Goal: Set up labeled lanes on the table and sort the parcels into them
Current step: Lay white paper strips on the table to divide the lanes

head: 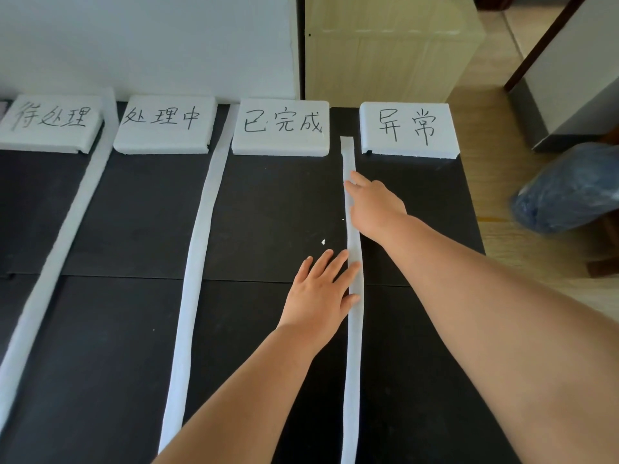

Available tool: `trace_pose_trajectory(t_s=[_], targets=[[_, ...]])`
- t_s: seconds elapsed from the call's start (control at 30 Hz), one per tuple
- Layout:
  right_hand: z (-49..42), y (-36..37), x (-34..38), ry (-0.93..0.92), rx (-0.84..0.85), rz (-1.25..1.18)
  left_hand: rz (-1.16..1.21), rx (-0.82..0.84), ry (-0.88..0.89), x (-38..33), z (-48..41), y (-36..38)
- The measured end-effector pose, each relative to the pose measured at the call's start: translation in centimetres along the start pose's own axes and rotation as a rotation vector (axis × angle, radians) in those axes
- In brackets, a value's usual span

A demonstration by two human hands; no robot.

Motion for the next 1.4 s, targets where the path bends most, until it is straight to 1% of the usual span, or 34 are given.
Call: trace_pose_trajectory(t_s=[0.07,0.17,0.23,0.3,0.43,0.5,0.57,0.63,0.73,0.8,0.9,1.0,1.2,1.3,1.4], targets=[[-0.5,0.1,0.1,-0.001,0.039,0.048,-0.007,-0.001,-0.005,0.0,0.0,0.1],[-1.2,0.2,0.3,0.014,0.111,0.04,0.002,-0.002,-0.016,0.0,0.0,0.1],[-1.6,0.1,0.1,0.01,0.12,0.032,0.006,-0.005,-0.016,0.0,-0.1,0.2],[-1.8,0.1,-0.3,0.001,0.095,0.03,-0.002,0.003,-0.015,0.1,0.0,0.2],[-1.1,0.7,-1.1,0.077,0.006,-0.043,0.007,0.019,-0.025,-0.2,0.0,0.2],[0.0,1.2,-1.3,0.079,-0.006,-0.07,0.029,0.009,-0.031,-0.5,0.0,0.2],[1.3,1.6,-1.3,0.042,-0.02,-0.091,0.048,-0.011,-0.029,-0.8,0.6,0.2],[2.5,1.7,-1.2,-0.007,-0.042,-0.091,0.056,-0.034,0.008,-1.3,1.6,0.6],[3.8,1.4,-0.8,-0.085,-0.042,0.014,0.07,-0.044,0.068,-2.0,3.6,1.7],[4.2,1.2,-0.5,-0.098,-0.026,0.098,0.07,-0.047,0.085,-2.4,5.0,2.2],[4.8,1.6,0.3,-0.08,0.03,0.208,0.089,0.002,0.093,-2.8,6.8,2.6],[5.4,1.6,0.8,-0.055,0.059,0.199,0.1,0.016,0.095,-3.3,8.0,2.5],[10.0,2.0,1.4,-0.105,0.043,0.24,0.139,0.011,0.068,-3.6,10.2,2.0],[11.7,2.7,1.4,-0.126,0.121,0.244,0.132,0.07,0.073,-3.4,11.0,2.1],[11.8,2.8,1.7,-0.099,0.208,0.258,0.105,0.125,0.063,-3.4,11.1,2.0]])
Point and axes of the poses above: each hand's wrist, its own z-axis away from the middle knuckle, its own y-axis out of the palm, x = y × z, the point moved 2 cm from there along -z, towards the middle knuckle, and after that the axes turned 4 degrees about z, right-handed, at the moved point
